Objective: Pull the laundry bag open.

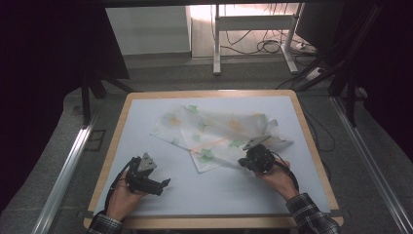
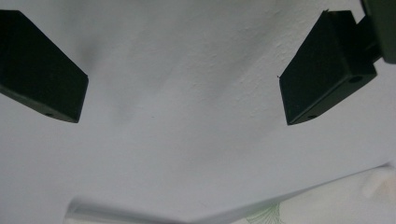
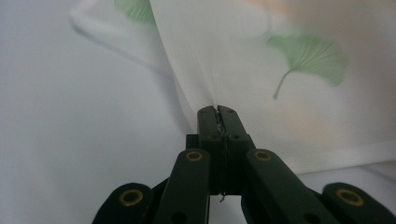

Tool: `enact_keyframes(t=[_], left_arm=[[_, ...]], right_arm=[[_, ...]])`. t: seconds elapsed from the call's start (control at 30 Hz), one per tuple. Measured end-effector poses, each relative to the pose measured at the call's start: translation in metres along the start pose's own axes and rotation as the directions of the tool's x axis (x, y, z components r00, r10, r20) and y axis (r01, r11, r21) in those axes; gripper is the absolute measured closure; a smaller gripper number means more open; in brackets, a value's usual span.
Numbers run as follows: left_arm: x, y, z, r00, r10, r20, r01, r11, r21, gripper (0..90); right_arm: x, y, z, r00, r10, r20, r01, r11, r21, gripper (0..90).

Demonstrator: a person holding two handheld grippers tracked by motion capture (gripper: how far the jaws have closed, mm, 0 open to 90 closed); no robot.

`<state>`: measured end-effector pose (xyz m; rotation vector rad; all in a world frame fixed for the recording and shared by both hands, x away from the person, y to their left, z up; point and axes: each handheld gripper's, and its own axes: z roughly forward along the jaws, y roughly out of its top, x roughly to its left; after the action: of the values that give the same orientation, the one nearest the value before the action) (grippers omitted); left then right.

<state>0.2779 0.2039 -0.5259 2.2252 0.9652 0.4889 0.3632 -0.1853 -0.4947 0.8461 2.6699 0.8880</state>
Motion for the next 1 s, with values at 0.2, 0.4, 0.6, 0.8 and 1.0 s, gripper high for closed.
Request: enact_keyframes(t=[0.2,0.4,0.6,0.8,1.0], left_arm=[[-0.001,0.001,0.0,1.0,0.005,-0.002,-0.005,1.0,0.006,0.8],[-0.004,0.002,0.002,0.9997,0.023,-0.005,-0.023,0.9996,0.016,0.6],[-0.006,0.003,0.004,0.999,0.044,-0.011,-0.044,0.9986,0.028,1.2],[-0.007,0.004,0.005,0.9989,0.047,-0.007,-0.047,0.9985,0.027,1.7],[-0.008,0.004,0.005,0.999,0.045,-0.005,-0.045,0.9986,0.029,2.5]], right_arm=[[-0.023,0.023,-0.023,0.9977,0.04,0.054,-0.037,0.998,-0.058,89.3],[-0.057,0.049,-0.038,0.9881,0.09,0.125,-0.077,0.992,-0.103,89.3],[-0.091,0.07,-0.046,0.9685,0.157,0.193,-0.131,0.982,-0.138,89.2],[-0.118,0.087,-0.047,0.945,0.209,0.251,-0.171,0.971,-0.165,88.0],[-0.128,0.077,-0.031,0.9395,0.234,0.25,-0.21,0.97,-0.119,70.8]])
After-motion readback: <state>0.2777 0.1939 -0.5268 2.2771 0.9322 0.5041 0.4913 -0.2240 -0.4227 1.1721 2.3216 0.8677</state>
